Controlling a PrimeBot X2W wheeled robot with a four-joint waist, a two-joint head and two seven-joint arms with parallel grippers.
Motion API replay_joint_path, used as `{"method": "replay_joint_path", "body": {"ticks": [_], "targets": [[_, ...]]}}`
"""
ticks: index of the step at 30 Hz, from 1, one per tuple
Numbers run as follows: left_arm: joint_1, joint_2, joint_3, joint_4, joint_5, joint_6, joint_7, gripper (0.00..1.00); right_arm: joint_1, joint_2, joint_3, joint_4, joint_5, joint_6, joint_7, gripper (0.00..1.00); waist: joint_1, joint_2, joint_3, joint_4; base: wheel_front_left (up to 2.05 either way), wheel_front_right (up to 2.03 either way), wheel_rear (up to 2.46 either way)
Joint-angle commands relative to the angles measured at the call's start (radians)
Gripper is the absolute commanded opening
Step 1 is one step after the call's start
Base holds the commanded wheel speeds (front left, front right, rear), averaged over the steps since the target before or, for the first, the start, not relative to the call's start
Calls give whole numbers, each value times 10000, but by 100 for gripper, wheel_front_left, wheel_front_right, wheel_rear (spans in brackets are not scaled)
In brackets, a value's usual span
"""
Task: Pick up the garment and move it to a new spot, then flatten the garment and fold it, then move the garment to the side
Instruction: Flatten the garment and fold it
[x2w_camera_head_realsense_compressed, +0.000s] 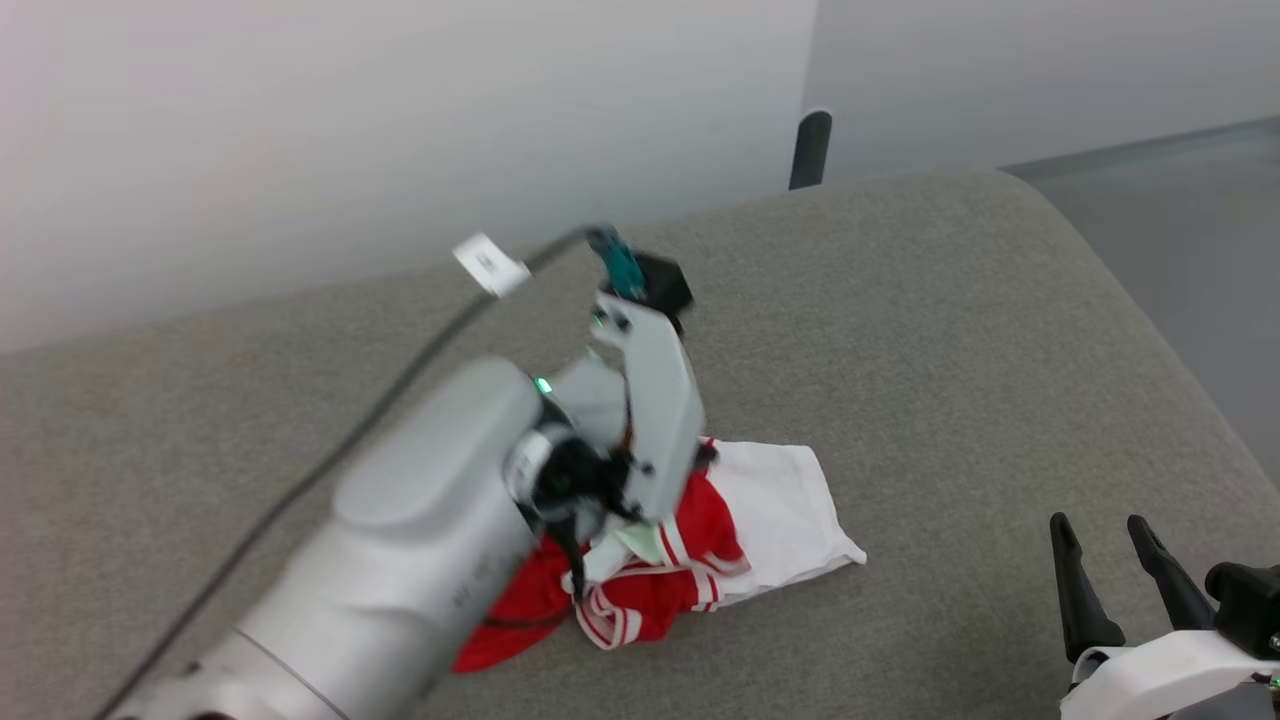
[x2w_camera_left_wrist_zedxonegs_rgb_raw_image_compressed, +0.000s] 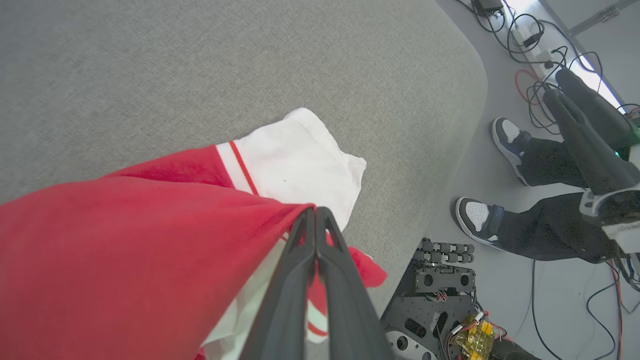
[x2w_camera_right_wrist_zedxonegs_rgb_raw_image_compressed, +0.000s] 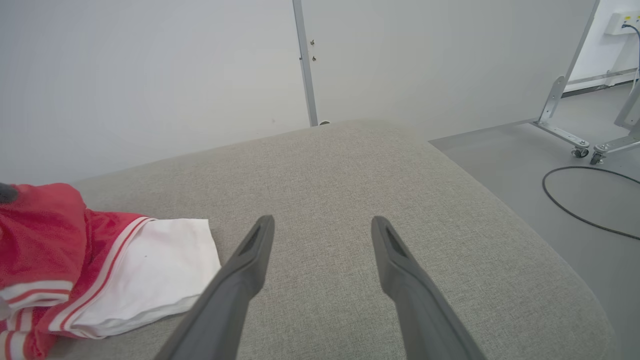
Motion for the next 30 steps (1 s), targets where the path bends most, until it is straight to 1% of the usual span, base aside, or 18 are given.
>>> {"method": "replay_joint_path", "body": {"ticks": [1,4,5,6,7,8,14,18,23,24,27,30], "targets": [[142,-50,-42,45,38,-48,-88,0,-38,19,18,37,45,-5,-60,100,1,-1,91,-88,0,0,0],[426,-252,-310,397,162,-201,-407,0,-161,20,106,129,121,-5,-119,100,1,-1,192,-190,0,0,0],[449,-263,-363,535,220,-222,-511,15,-188,19,131,168,127,-5,-129,100,1,-1,213,-215,0,0,0],[460,-271,-397,645,238,-275,-607,28,-203,19,149,213,131,-5,-147,100,1,-1,224,-230,0,0,0],[442,-264,-391,754,225,-280,-697,58,-220,21,154,265,138,-5,-175,100,1,-1,226,-233,0,0,0],[376,-234,-361,844,227,-290,-779,100,-231,19,149,296,146,-5,-192,100,1,-1,218,-225,0,0,0],[-48,74,-146,968,11,-374,-921,100,-13,19,-34,417,151,-5,-225,100,1,-1,17,78,0,0,0],[-101,380,-60,651,-264,-380,-510,100,78,21,-95,453,203,-5,-242,100,1,-1,-114,365,0,0,0],[323,774,65,-178,-836,171,537,100,149,19,-132,461,207,-5,-241,100,1,-1,-221,581,0,0,0],[458,885,38,-409,-920,361,793,100,158,19,-138,444,207,-5,-231,100,1,-1,-227,606,0,0,0],[815,1293,-215,-1184,-791,739,1259,100,134,19,-122,395,203,-5,-223,100,1,-1,-179,624,0,0,0],[1193,1618,-347,-1852,-731,1075,1453,100,12,19,-87,357,199,-5,-242,100,1,-1,-45,576,0,0,0]]}}
